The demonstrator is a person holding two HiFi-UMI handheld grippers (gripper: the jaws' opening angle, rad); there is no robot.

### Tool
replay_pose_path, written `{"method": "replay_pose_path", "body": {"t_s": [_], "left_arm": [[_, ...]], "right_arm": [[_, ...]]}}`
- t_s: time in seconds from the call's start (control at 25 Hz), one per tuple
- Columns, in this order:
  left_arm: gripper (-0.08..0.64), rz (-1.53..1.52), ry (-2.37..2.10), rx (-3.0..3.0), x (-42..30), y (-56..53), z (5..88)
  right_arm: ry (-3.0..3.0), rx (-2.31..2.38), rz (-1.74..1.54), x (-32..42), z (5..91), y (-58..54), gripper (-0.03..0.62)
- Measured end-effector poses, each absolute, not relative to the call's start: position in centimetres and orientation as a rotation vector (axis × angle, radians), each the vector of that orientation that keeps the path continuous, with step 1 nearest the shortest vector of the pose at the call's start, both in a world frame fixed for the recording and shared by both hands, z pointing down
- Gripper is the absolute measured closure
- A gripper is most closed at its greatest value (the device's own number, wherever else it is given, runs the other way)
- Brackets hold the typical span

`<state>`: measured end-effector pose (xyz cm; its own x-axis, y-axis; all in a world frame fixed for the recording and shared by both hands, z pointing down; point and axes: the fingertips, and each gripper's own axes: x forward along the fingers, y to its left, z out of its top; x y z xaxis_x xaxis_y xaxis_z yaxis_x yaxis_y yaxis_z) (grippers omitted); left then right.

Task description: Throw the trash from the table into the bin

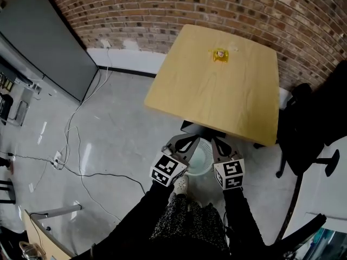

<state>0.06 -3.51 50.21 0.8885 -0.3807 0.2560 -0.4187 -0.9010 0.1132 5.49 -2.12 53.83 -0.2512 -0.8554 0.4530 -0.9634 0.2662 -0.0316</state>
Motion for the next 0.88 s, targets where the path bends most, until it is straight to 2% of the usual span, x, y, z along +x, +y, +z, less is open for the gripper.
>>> {"method": "replay_pose_path", "body": {"t_s": [0.48,0.88], "left_arm": [[0.56,0.283,-0.63,2.894,0.5,-6.8,44.4],[0.56,0.274,-0.597,2.958,-0.1,-10.9,41.9]], "right_arm": [[-2.164,1.811,0.311,8.5,44.8,-6.9,0.58],[-2.139,1.898,0.277,8.8,42.1,-10.1,0.58]]}}
